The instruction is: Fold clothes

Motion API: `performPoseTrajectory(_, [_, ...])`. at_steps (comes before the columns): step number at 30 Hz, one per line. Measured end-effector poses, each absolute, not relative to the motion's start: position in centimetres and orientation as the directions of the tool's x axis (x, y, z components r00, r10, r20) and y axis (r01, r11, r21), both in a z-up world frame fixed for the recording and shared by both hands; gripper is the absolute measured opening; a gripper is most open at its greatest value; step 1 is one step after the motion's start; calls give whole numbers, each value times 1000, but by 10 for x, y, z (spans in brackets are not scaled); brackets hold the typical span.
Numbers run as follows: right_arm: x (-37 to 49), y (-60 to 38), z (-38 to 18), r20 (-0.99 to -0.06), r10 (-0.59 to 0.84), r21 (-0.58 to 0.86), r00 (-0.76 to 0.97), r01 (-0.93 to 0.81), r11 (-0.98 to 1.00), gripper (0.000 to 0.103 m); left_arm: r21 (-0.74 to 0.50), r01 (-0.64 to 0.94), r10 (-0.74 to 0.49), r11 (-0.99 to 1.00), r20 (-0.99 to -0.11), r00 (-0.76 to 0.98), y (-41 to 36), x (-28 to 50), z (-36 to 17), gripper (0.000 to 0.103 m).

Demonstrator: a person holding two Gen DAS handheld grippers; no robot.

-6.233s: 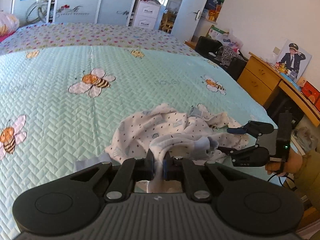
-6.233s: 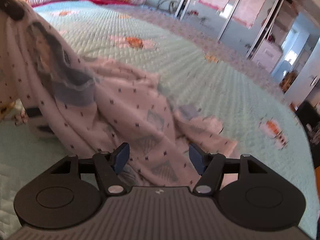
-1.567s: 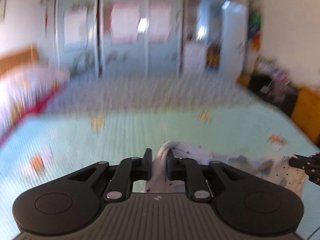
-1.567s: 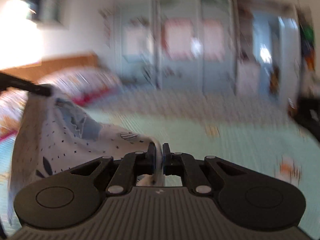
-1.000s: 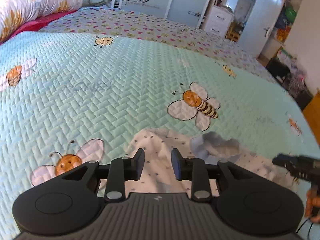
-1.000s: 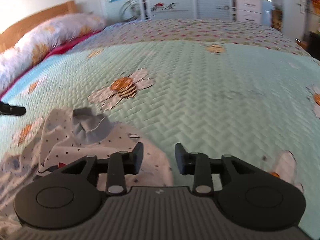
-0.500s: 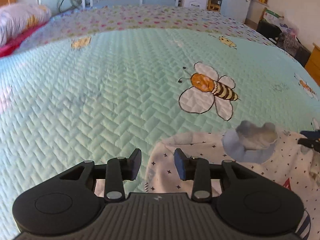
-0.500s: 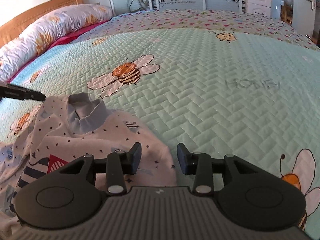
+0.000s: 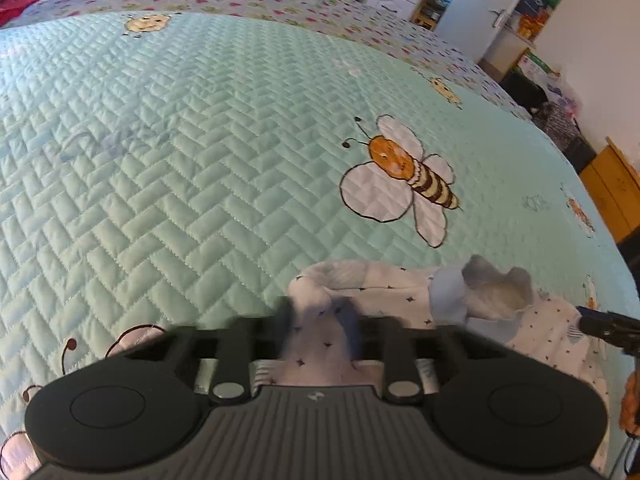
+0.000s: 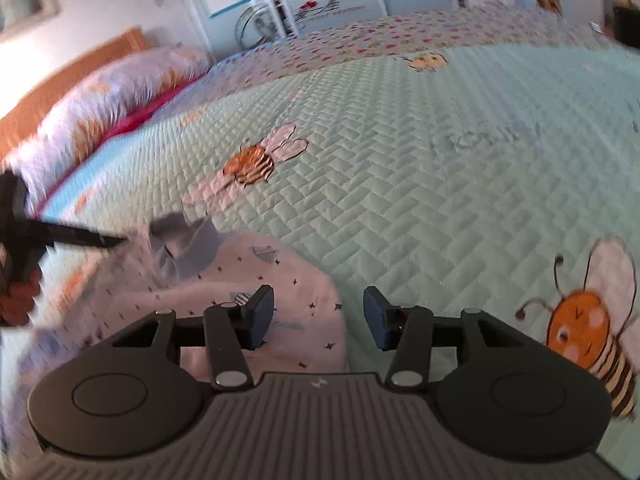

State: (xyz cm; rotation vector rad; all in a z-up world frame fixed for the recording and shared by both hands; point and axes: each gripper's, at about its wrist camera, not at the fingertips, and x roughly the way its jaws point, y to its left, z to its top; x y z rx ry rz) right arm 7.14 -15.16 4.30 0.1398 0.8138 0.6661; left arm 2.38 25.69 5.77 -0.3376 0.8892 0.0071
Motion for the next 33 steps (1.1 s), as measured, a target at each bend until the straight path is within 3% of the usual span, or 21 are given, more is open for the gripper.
performPoseTrajectory(4, [69, -164, 42, -619, 595, 382, 513, -465, 798, 51, -224, -197, -38, 954, -747, 663, 249, 8, 71, 5])
performPoseTrajectory(7, [65, -165, 41, -621, 616, 388, 485, -492, 779, 51, -231, -198, -35, 953, -730, 683, 250, -6, 82, 5])
performPoseTrajectory(12, [74, -155, 36, -626, 621, 385, 472, -505, 772, 49, -149, -195, 12, 969, -765, 644, 243, -1, 76, 5])
performPoseTrajectory(18, [87, -136, 27, -664, 613, 378, 428, -516, 769, 15, -71, -231, 94, 970, -770, 631, 243, -1, 76, 5])
performPoseTrajectory(19, [84, -132, 29, -663, 616, 365, 425, -535, 762, 5, -67, -231, 97, 971, -770, 631, 243, -1, 76, 5])
performPoseTrajectory(22, [59, -115, 45, -643, 582, 190, 497, -633, 750, 5, -35, -229, 123, 973, -762, 635, 243, 1, 80, 5])
performPoseTrajectory(27, [-16, -76, 58, -542, 540, -328, 644, -754, 569, 4, -22, -259, 154, 966, -753, 640, 247, 1, 86, 5])
performPoseTrajectory(31, [-54, -60, 48, -479, 546, -559, 687, -719, 413, 4, -28, -281, 164, 959, -756, 634, 252, -2, 86, 5])
performPoseTrajectory(33, [-59, -58, 42, -475, 539, -604, 696, -703, 375, 4, -30, -285, 164, 958, -758, 631, 253, -3, 86, 5])
